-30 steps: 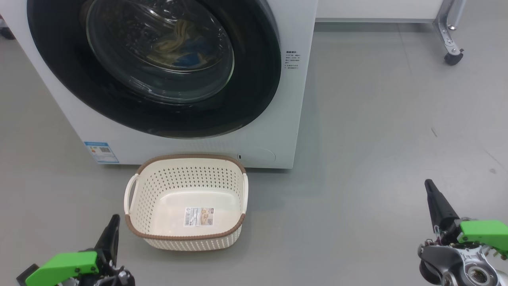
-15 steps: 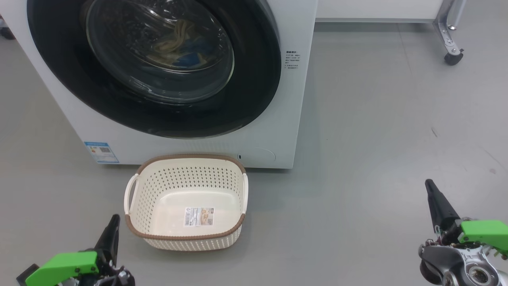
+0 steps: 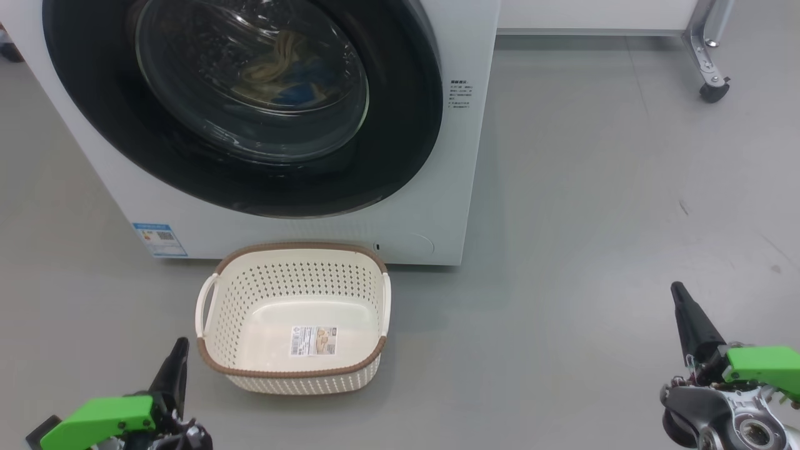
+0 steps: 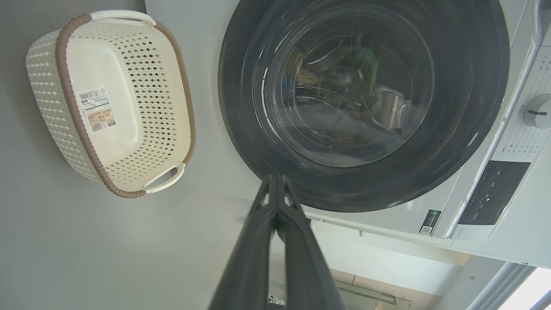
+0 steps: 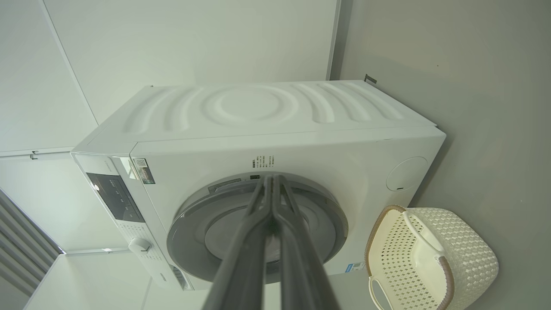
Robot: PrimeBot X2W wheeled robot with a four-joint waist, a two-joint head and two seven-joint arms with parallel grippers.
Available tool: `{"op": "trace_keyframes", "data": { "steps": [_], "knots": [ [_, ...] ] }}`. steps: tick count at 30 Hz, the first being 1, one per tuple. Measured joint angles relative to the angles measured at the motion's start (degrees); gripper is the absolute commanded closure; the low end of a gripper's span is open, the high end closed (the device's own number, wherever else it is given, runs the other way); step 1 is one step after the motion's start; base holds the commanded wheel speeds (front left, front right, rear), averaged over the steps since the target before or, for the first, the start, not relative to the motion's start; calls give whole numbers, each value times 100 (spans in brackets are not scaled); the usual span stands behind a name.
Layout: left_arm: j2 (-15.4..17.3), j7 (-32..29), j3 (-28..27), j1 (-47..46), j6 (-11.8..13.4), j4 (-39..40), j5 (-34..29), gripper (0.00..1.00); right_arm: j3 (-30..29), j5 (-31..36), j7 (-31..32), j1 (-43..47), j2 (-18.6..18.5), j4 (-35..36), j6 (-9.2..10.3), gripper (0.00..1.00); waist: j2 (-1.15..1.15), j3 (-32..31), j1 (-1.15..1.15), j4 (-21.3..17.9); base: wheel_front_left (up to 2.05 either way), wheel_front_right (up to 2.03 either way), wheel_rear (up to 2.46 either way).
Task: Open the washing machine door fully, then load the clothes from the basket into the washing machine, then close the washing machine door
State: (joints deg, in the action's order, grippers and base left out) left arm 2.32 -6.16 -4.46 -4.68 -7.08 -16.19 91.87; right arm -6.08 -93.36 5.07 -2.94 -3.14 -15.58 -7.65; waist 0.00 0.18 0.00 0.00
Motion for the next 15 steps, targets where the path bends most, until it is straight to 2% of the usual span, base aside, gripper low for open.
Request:
{"op": "trace_keyframes", "data": {
  "steps": [15],
  "knots": [
    [-1,0,0,0,0,0,0,100,-26,1,8,0,7,-1,0,100,0,0,0,0,0,0,0]
  ]
}}
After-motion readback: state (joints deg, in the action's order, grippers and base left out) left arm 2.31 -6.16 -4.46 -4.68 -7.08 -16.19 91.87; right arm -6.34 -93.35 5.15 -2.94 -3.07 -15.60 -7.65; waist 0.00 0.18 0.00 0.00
